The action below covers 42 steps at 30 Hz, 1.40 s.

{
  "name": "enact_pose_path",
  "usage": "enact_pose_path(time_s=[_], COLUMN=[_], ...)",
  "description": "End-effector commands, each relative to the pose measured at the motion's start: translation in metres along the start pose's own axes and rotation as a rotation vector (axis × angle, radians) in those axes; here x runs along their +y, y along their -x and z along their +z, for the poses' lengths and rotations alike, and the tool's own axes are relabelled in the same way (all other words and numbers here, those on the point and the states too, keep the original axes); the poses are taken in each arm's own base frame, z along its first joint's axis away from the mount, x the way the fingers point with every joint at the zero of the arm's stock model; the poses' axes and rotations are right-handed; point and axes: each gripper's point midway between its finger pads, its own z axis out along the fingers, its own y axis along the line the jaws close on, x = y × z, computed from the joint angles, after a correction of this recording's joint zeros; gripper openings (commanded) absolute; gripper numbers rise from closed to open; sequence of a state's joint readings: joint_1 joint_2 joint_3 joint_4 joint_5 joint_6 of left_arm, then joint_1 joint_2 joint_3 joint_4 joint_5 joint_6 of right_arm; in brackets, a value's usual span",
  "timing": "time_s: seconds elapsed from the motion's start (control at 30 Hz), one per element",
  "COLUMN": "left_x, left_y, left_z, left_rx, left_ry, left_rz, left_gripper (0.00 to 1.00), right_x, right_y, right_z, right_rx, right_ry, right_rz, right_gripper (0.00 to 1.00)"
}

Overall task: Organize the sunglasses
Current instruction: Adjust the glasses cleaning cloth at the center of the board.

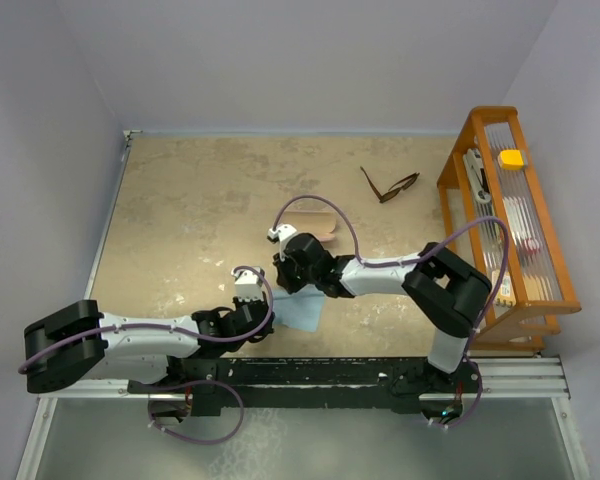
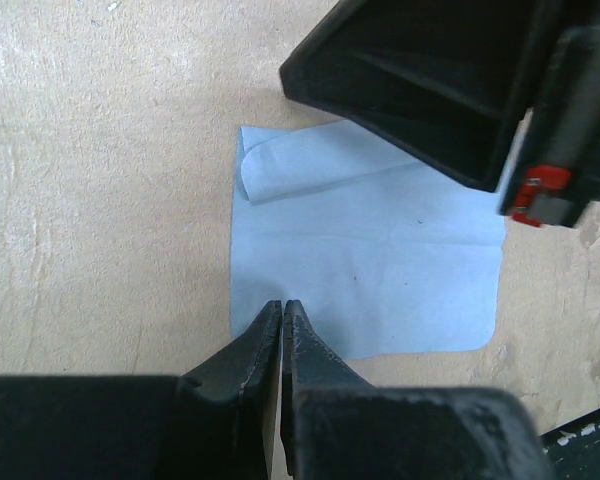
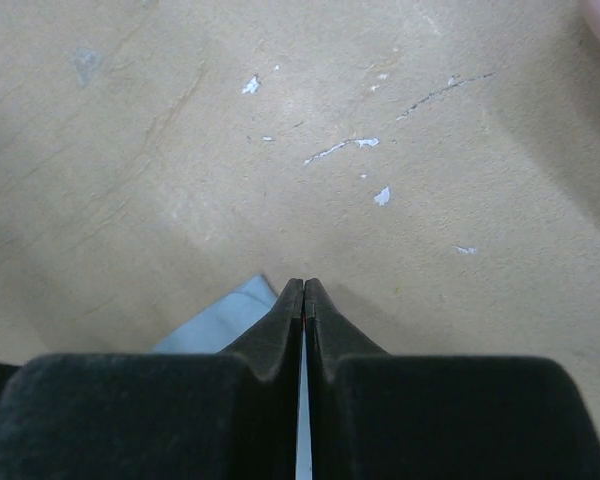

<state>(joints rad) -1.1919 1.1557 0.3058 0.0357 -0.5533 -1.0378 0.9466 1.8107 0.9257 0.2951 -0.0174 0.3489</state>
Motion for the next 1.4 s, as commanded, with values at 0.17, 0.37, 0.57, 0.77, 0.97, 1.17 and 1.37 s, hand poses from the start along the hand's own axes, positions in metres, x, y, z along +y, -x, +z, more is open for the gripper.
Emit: enact_pose_path(time_s=[0.17,0.37,0.57,0.77,0.97,1.17,1.37], left_x=[0.005,0.003,0.003,0.002,0.003,0.004,0.004], left_y=[-0.007,-0.006,-0.005,-0.006,-0.005,-0.005,-0.006], left_z=[-0.003,-0.002,-0.002,-0.001,-0.002,-0.003,-0.003], left_rx=[0.031,0.032,0.027,0.03,0.025,0.023,0.023], left_ry=[0.005,0.009,0.01,0.006,0.004,0.002,0.003], left_rz=[0.005,0.014,0.017,0.021,0.017,0.01,0.01], left_gripper=[0.0,0.0,0.0,0.0,0.0,0.0,0.0], right_x=[0.01,0.002,-0.01,-0.016,-0.013,-0.019,-0.02], right_y=[-0.002,-0.01,-0.004,-0.006,-0.012,-0.017,-0.025], right_z=[-0.023,-0.027,-0.049,-0.056,-0.045,-0.046,-0.051], right_rx=[0.0,0.003,-0.057,-0.05,-0.026,-0.022,0.001], right_ry=[0.068,0.026,-0.029,-0.055,-0.04,-0.066,-0.07], right_rz=[-0.021,-0.017,-0.014,-0.031,-0.011,-0.005,0.009], right_gripper=[0.16,0.18,0.19,0.18,0.12,0.1,0.02])
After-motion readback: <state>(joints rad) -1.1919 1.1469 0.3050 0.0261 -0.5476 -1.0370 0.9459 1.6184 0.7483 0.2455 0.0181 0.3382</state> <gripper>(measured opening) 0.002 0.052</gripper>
